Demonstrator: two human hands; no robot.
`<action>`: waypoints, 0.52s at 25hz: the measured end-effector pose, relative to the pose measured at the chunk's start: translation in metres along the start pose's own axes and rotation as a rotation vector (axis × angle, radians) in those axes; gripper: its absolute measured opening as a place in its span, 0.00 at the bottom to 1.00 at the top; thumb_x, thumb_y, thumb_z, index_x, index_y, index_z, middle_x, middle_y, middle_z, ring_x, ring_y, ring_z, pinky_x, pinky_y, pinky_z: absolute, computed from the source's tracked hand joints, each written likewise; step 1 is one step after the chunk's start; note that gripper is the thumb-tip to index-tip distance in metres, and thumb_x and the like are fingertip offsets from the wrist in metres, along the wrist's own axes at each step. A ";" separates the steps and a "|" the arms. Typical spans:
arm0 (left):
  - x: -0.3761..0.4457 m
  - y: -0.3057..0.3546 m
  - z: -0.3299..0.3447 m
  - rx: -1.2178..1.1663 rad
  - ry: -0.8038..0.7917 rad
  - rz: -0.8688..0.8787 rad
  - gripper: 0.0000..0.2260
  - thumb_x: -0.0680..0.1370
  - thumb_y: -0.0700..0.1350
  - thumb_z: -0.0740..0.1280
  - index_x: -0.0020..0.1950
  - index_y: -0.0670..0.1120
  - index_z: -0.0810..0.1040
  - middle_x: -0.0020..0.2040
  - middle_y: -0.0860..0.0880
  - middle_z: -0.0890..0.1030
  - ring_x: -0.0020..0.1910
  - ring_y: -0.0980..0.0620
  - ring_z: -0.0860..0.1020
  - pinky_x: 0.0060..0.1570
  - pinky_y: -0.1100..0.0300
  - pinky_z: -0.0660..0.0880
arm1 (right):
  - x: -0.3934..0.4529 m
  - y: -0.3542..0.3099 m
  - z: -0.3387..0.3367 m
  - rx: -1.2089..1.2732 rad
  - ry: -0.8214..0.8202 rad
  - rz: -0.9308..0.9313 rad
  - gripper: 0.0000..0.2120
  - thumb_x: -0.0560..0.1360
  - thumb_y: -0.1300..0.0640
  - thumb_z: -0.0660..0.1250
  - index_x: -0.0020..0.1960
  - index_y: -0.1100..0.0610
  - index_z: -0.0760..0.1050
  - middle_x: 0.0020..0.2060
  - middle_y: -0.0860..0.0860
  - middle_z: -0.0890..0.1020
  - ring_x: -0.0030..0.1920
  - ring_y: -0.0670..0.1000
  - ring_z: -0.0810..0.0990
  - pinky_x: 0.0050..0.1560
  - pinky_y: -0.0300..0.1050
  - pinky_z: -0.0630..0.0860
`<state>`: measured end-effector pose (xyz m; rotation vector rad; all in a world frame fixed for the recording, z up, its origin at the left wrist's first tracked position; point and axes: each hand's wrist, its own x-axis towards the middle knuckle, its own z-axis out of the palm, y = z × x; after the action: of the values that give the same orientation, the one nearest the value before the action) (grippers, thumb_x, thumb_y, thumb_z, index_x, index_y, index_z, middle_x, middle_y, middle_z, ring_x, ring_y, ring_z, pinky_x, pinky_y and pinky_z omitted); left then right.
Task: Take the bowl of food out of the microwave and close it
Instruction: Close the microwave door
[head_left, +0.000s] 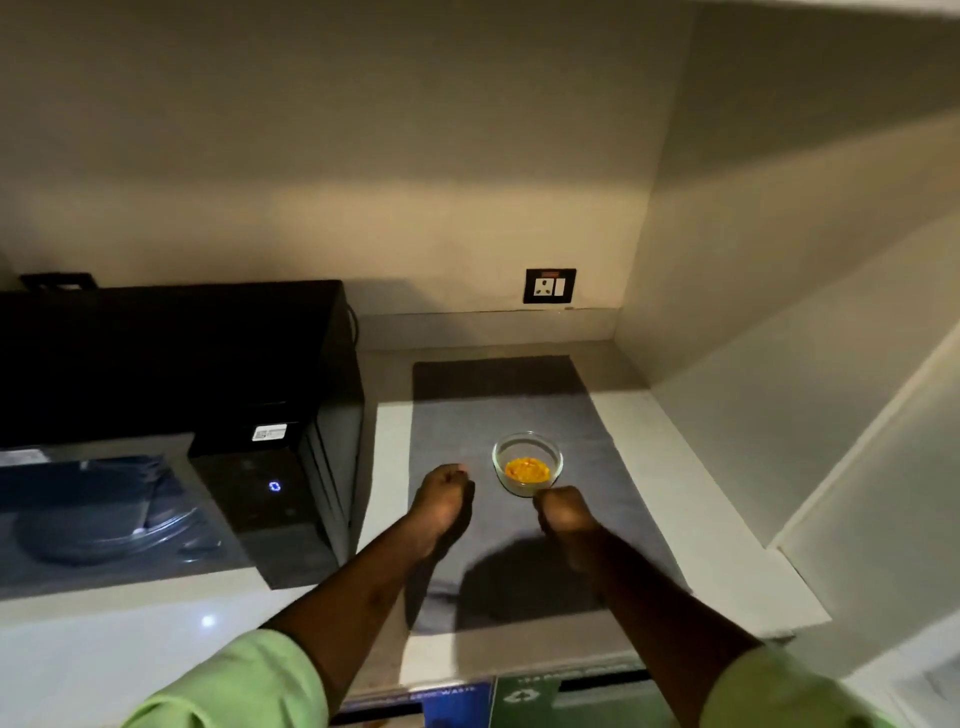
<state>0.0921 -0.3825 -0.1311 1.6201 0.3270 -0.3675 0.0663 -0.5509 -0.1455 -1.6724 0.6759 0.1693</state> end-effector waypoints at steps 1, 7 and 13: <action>-0.010 0.000 -0.007 0.112 0.036 0.041 0.16 0.84 0.48 0.59 0.66 0.42 0.77 0.60 0.40 0.80 0.55 0.43 0.78 0.64 0.52 0.73 | -0.008 0.003 0.003 -0.055 -0.005 -0.012 0.12 0.81 0.61 0.60 0.39 0.54 0.73 0.36 0.55 0.75 0.33 0.51 0.72 0.35 0.44 0.70; -0.090 -0.013 -0.054 0.209 0.126 0.220 0.16 0.84 0.48 0.59 0.61 0.38 0.78 0.59 0.39 0.81 0.62 0.41 0.79 0.54 0.58 0.74 | -0.072 0.007 0.043 -0.212 -0.112 -0.160 0.13 0.81 0.58 0.62 0.39 0.50 0.67 0.35 0.49 0.68 0.33 0.48 0.65 0.35 0.42 0.62; -0.155 -0.037 -0.138 0.383 0.218 0.269 0.18 0.85 0.51 0.56 0.66 0.42 0.77 0.62 0.41 0.81 0.64 0.42 0.79 0.50 0.65 0.76 | -0.138 0.010 0.103 -0.321 -0.255 -0.449 0.07 0.81 0.61 0.62 0.56 0.52 0.74 0.54 0.53 0.76 0.54 0.52 0.74 0.58 0.43 0.72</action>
<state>-0.0579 -0.2407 -0.0889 2.0584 0.2052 -0.0458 -0.0247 -0.4089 -0.1126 -2.0231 0.0730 0.1709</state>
